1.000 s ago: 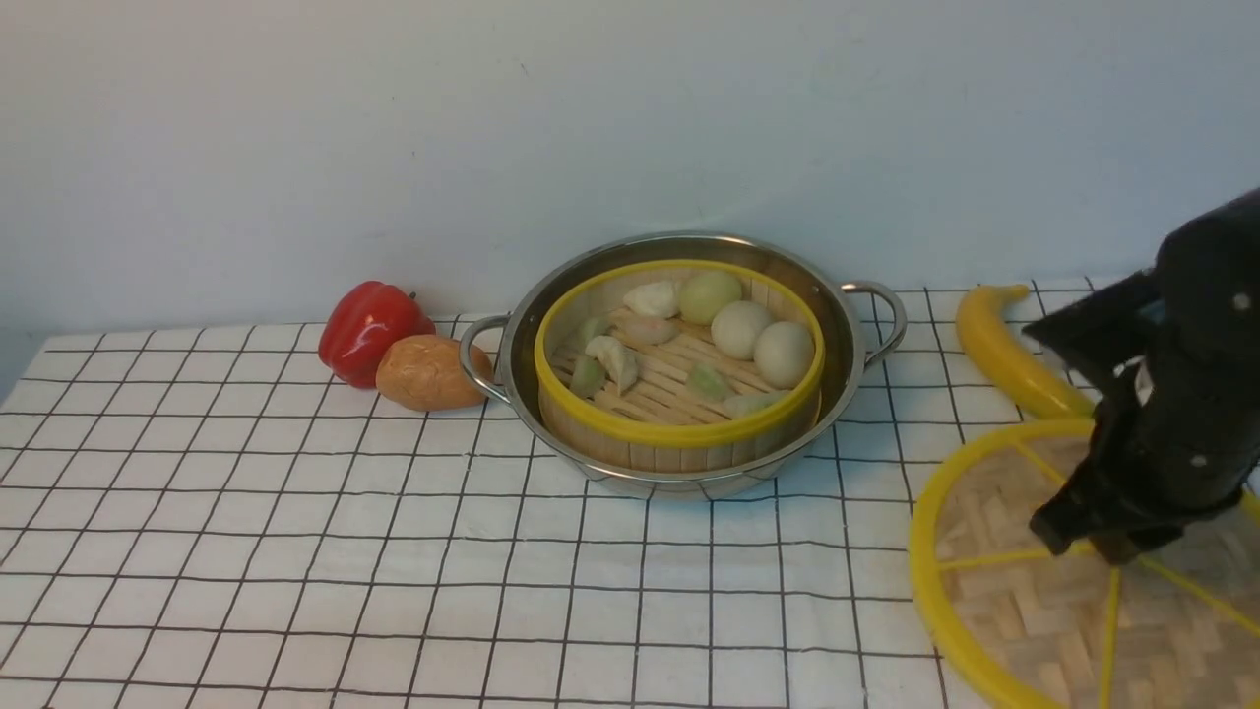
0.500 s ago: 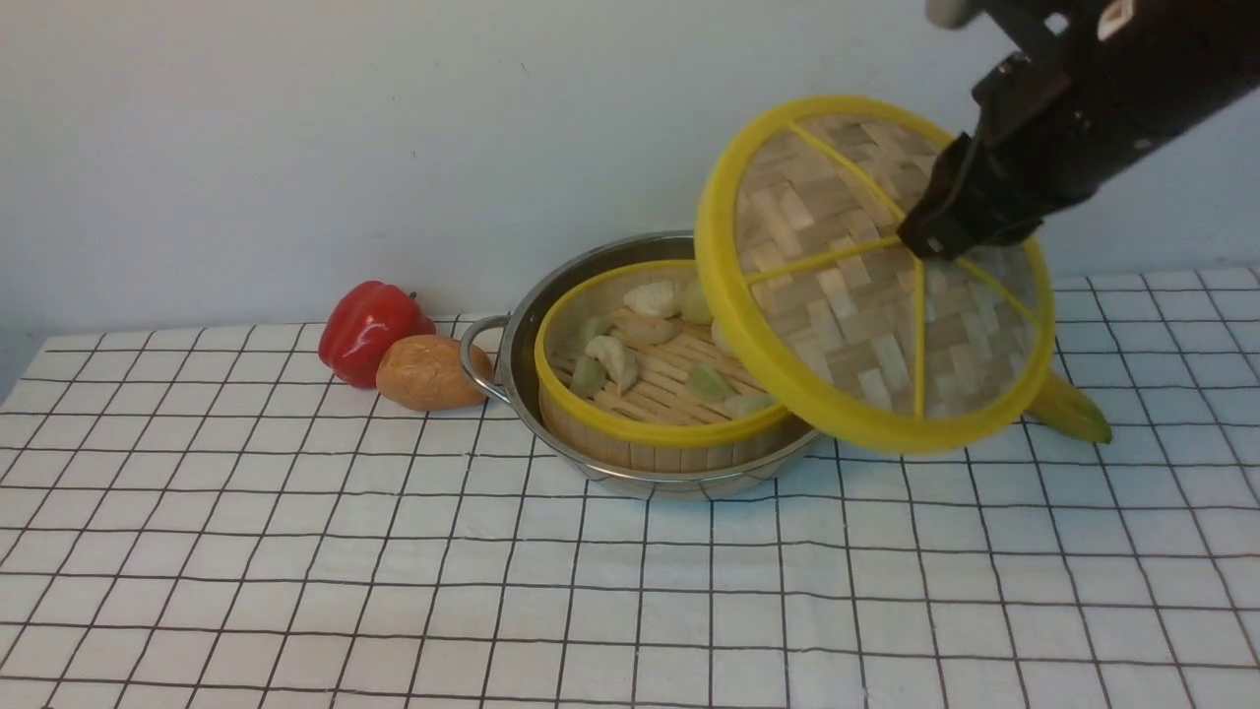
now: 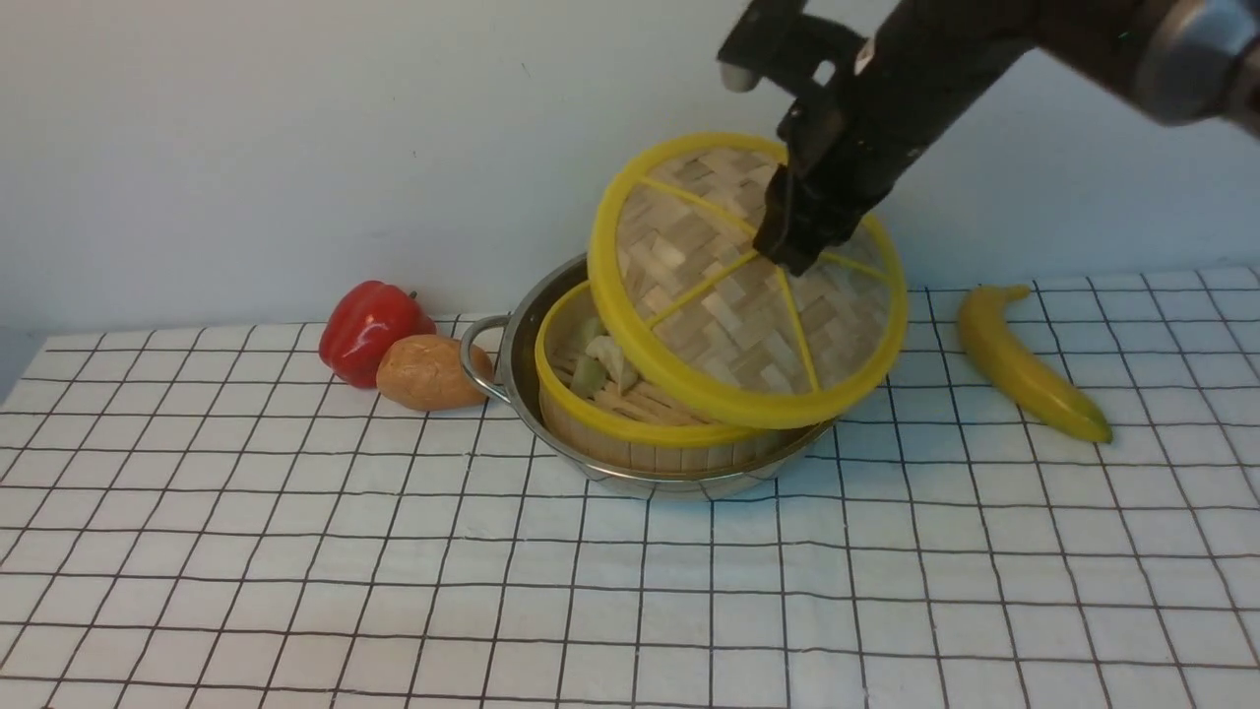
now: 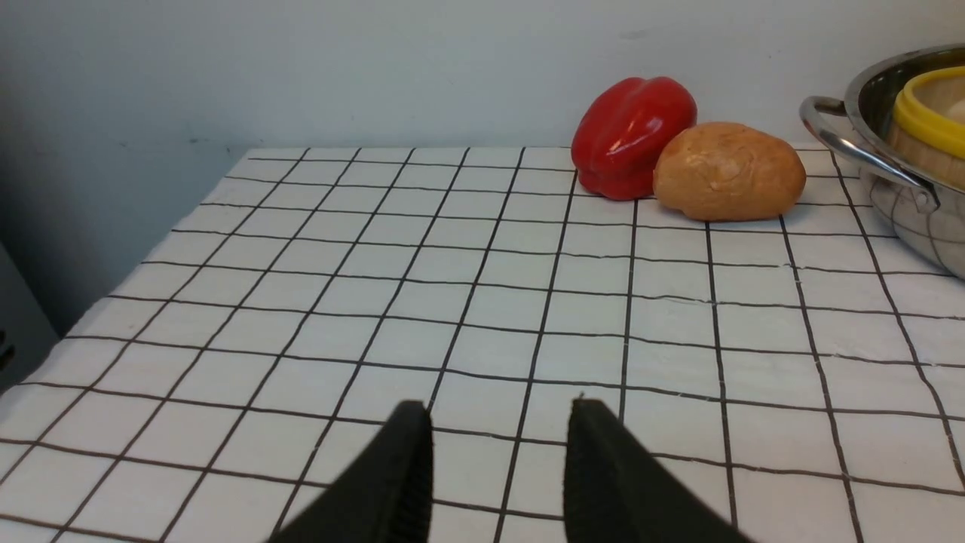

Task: Place the steamer in the pot on the white tablecloth, and put the lid on the steamer.
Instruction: 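Place the bamboo steamer lid onto the steamer basket in the pot with the right gripper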

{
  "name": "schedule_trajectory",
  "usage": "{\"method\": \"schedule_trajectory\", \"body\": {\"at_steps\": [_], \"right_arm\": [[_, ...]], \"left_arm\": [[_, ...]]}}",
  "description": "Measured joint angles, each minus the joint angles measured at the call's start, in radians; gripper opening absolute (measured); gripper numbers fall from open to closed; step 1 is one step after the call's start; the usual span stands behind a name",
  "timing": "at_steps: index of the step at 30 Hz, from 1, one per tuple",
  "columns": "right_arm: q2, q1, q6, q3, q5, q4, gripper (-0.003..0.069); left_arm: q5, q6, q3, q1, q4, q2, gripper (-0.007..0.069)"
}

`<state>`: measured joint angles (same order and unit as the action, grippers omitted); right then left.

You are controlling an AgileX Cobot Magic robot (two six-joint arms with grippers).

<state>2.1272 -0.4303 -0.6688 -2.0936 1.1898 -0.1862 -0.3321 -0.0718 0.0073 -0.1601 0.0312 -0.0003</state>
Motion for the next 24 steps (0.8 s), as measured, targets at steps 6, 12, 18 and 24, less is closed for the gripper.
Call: {"method": "schedule_trajectory", "body": {"at_steps": [6, 12, 18, 24], "right_arm": [[0.100, -0.017, -0.055, -0.085, -0.001, 0.012, 0.0146], [0.120, -0.018, -0.108, -0.112, -0.014, 0.017, 0.0146], [0.120, -0.018, -0.144, -0.112, -0.017, 0.017, 0.0146], [0.120, -0.018, -0.175, -0.112, -0.029, 0.016, 0.0146]], "left_arm": [[0.000, 0.000, 0.000, 0.000, 0.000, 0.000, 0.0243], [0.000, 0.000, 0.000, 0.000, 0.000, 0.000, 0.0243], [0.000, 0.000, 0.000, 0.000, 0.000, 0.000, 0.0243], [0.000, 0.000, 0.000, 0.000, 0.000, 0.000, 0.0243]]}}
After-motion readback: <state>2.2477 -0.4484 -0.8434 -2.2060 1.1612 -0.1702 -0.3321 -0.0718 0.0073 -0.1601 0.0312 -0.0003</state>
